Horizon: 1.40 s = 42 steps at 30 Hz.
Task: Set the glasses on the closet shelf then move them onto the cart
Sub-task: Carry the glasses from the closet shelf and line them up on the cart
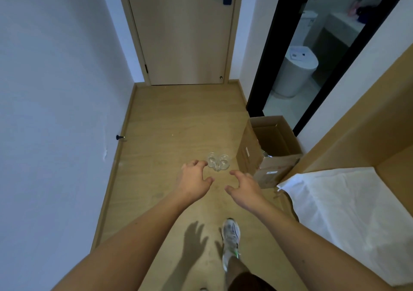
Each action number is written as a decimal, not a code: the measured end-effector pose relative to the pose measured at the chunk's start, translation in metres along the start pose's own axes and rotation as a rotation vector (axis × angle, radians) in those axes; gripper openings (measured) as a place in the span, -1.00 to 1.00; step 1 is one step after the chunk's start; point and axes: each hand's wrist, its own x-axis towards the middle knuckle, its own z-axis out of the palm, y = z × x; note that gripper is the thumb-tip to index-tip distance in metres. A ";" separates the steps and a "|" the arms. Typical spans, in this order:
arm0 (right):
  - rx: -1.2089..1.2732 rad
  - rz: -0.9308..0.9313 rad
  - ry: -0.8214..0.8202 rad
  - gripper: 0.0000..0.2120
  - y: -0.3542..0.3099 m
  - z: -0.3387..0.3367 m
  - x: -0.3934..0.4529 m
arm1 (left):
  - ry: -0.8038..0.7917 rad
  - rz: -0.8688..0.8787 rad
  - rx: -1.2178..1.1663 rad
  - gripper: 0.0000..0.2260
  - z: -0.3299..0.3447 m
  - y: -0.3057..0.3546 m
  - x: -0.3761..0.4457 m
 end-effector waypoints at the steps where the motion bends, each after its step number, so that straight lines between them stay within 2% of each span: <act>1: 0.005 -0.001 -0.006 -0.46 -0.001 -0.002 0.015 | 0.001 0.000 0.006 -0.50 0.000 0.000 0.013; 8: 0.013 -0.006 -0.019 -0.45 -0.007 -0.026 0.116 | 0.001 -0.047 0.006 -0.51 0.000 0.008 0.107; 16: 0.057 0.032 -0.094 -0.46 0.004 -0.055 0.231 | -0.092 -0.098 0.005 -0.51 0.019 0.027 0.229; 19: 0.064 0.051 -0.150 -0.47 0.011 -0.056 0.265 | -0.151 -0.122 0.012 -0.50 0.028 0.029 0.261; 26: 0.080 0.094 -0.226 -0.48 0.015 -0.050 0.326 | -0.181 -0.190 -0.032 -0.50 0.040 0.011 0.312; 35: 0.139 0.257 -0.233 -0.48 0.022 -0.015 0.401 | -0.301 -0.226 -0.075 -0.53 0.076 -0.020 0.367; 42: 0.176 0.420 -0.275 -0.49 0.051 0.056 0.460 | -0.389 -0.273 -0.080 -0.54 0.132 -0.074 0.429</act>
